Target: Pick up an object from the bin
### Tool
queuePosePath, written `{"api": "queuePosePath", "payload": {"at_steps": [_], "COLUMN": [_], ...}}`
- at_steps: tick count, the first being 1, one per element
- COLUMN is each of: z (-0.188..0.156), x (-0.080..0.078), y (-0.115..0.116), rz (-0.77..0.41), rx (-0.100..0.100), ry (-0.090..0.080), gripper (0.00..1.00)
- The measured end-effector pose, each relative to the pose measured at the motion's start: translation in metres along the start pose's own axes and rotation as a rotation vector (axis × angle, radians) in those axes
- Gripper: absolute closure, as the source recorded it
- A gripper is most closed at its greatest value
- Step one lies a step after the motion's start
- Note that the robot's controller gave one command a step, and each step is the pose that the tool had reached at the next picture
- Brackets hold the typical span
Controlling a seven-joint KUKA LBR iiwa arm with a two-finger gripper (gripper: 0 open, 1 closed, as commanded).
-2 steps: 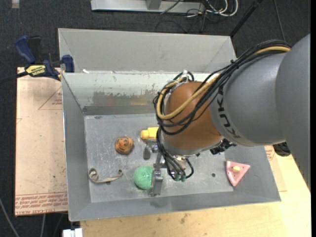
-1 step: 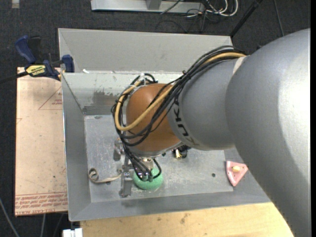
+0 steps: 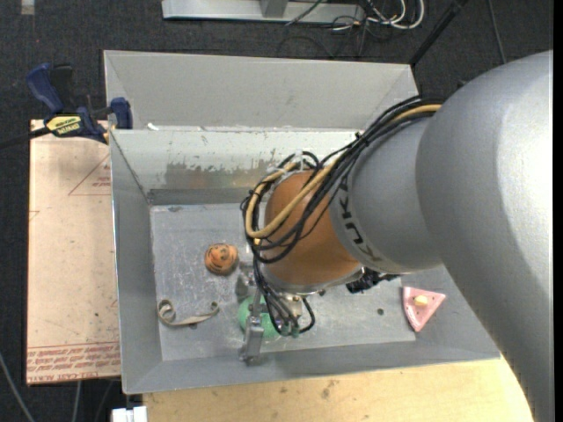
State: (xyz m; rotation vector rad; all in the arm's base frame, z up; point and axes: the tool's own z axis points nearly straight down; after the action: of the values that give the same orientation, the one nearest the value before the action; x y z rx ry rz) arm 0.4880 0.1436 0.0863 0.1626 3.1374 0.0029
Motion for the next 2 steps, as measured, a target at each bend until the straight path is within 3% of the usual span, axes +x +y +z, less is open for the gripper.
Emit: {"api": "queuePosePath", "payload": {"at_steps": [1,2], "z": [0.0170,0.0169], "x": [0.0058,0.0051], "y": [0.0670,0.0653], "rz": [-0.004,-0.001], "rx": [-0.002,0.000], "ry": [0.000,0.000], "gripper": [1.00,1.00]}}
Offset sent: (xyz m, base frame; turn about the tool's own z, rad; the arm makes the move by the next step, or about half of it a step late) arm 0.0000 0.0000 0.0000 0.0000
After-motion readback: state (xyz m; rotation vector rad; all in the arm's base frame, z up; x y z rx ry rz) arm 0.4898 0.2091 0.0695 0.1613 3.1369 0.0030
